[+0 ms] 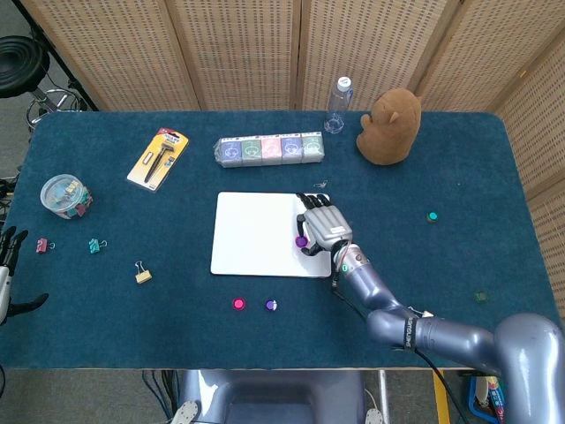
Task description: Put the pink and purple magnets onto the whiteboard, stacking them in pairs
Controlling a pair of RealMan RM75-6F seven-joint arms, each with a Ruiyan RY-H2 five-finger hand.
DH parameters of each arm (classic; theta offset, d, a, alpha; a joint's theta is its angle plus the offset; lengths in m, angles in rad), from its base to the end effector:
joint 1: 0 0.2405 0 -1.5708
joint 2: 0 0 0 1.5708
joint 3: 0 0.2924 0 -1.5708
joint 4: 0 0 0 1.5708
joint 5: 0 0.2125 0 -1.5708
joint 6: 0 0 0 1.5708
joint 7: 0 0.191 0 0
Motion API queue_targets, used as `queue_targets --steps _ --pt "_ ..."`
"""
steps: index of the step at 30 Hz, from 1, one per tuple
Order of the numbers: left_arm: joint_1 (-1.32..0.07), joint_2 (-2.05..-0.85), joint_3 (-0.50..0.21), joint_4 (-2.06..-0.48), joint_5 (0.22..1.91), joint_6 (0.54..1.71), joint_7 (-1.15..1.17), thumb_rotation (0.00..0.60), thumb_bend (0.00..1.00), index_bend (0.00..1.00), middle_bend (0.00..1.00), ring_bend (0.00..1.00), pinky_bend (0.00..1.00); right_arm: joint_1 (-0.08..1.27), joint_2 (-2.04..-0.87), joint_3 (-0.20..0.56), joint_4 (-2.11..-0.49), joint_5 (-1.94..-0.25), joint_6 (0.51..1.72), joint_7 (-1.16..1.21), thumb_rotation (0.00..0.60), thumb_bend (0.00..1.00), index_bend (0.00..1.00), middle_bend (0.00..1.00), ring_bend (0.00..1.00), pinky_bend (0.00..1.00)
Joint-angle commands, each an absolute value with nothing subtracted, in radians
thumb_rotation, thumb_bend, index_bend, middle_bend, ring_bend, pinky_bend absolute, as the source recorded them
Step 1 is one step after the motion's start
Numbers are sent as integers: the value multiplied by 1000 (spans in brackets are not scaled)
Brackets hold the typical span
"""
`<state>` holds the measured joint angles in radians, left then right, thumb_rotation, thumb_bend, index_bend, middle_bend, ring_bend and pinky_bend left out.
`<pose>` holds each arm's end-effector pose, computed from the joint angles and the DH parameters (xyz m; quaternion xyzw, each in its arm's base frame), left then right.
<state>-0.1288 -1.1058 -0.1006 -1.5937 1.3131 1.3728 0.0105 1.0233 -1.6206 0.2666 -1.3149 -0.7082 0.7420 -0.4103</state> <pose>-0.3730 0.2554 0.1834 -0.5586 -0.4247 -0.3469 0.6223 -0.1000 -0.4801 -0.0665 0.7397 -0.4393 0.3313 0.3875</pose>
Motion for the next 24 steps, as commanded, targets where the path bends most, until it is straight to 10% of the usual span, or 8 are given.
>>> queue_targets --steps 1,24 --pt "-128 -1104 -103 -1593 1308 1371 4 600 124 0 0 0 0 1055 -1659 263 -1260 -673 715 -434 600 412 622 0 0 0" --pt "-132 -1100 -104 -1590 1298 1356 -5 600 124 0 0 0 0 1099 -1680 231 -1185 -583 681 -451 600 411 521 0 0 0"
